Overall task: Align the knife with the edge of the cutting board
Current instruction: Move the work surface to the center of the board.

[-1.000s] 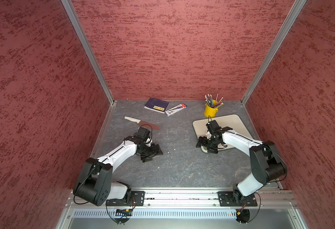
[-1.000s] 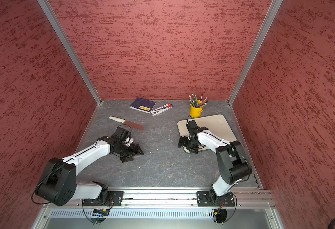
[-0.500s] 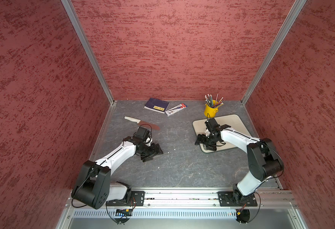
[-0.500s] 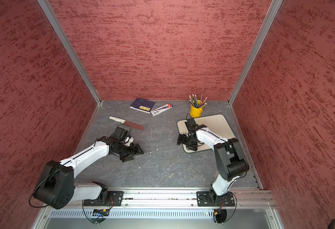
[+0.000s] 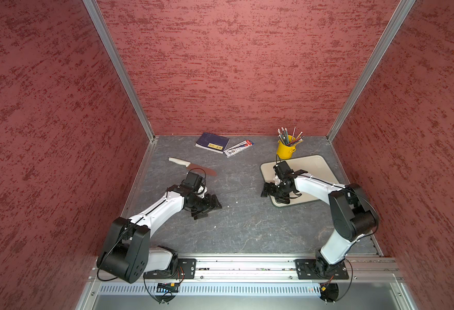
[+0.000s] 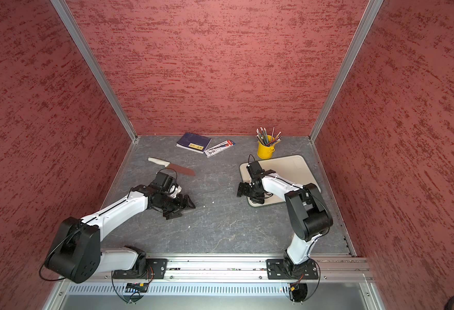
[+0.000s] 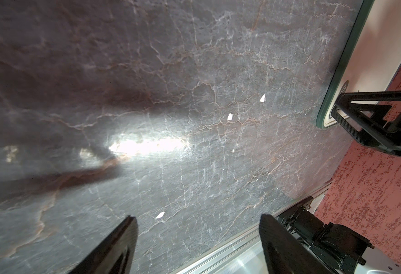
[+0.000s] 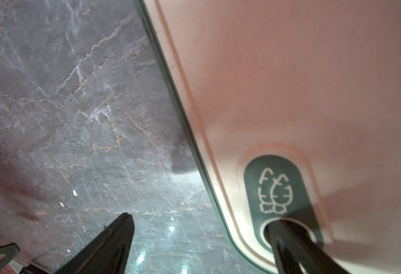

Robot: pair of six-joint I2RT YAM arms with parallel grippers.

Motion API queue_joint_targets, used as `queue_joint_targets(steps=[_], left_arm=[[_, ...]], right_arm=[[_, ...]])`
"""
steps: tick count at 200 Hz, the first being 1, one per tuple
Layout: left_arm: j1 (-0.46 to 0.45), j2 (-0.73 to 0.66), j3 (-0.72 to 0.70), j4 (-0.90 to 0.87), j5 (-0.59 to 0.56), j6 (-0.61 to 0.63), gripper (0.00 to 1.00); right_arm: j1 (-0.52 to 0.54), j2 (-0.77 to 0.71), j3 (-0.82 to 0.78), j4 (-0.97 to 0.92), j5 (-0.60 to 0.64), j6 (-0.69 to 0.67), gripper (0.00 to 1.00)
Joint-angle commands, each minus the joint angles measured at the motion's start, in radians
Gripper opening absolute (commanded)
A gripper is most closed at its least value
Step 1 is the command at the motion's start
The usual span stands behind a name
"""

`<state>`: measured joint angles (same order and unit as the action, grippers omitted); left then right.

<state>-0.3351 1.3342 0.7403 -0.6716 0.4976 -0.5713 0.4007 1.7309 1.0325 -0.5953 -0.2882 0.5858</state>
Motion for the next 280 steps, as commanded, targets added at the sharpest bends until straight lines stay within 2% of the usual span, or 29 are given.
queue_joint_targets(steps=[1, 50, 99, 132, 152, 176, 218, 252, 280], left_arm=[[-0.002, -0.013, -0.01, 0.021, -0.01, -0.011, 0.85], [0.0, -0.023, -0.025, 0.039, -0.018, -0.036, 0.85], [0.01, -0.026, -0.036, 0.028, -0.028, -0.039, 0.85], [0.015, -0.035, -0.042, 0.024, -0.024, -0.045, 0.85], [0.016, -0.039, -0.048, 0.028, -0.012, -0.048, 0.85], [0.015, -0.033, -0.056, 0.05, -0.001, -0.057, 0.85], [0.005, 0.011, -0.044, 0.124, 0.05, -0.1, 0.84], [-0.019, 0.067, 0.009, 0.13, 0.05, -0.104, 0.84], [-0.034, 0.118, 0.053, 0.13, 0.046, -0.104, 0.84]], right_arm=[[0.071, 0.008, -0.048, 0.043, -0.041, 0.034, 0.93], [0.239, 0.022, -0.049, 0.115, -0.069, 0.121, 0.94], [0.431, 0.146, 0.128, 0.117, -0.087, 0.168, 0.94], [0.442, 0.144, 0.225, 0.08, -0.067, 0.149, 0.96], [0.396, 0.103, 0.251, 0.028, -0.017, 0.085, 0.97], [0.293, 0.033, 0.237, -0.031, 0.013, 0.017, 0.98], [0.003, -0.105, 0.108, -0.071, 0.061, -0.049, 0.98], [-0.245, -0.117, 0.062, -0.138, 0.099, -0.114, 0.98], [-0.377, -0.104, 0.056, -0.159, 0.121, -0.155, 0.98]])
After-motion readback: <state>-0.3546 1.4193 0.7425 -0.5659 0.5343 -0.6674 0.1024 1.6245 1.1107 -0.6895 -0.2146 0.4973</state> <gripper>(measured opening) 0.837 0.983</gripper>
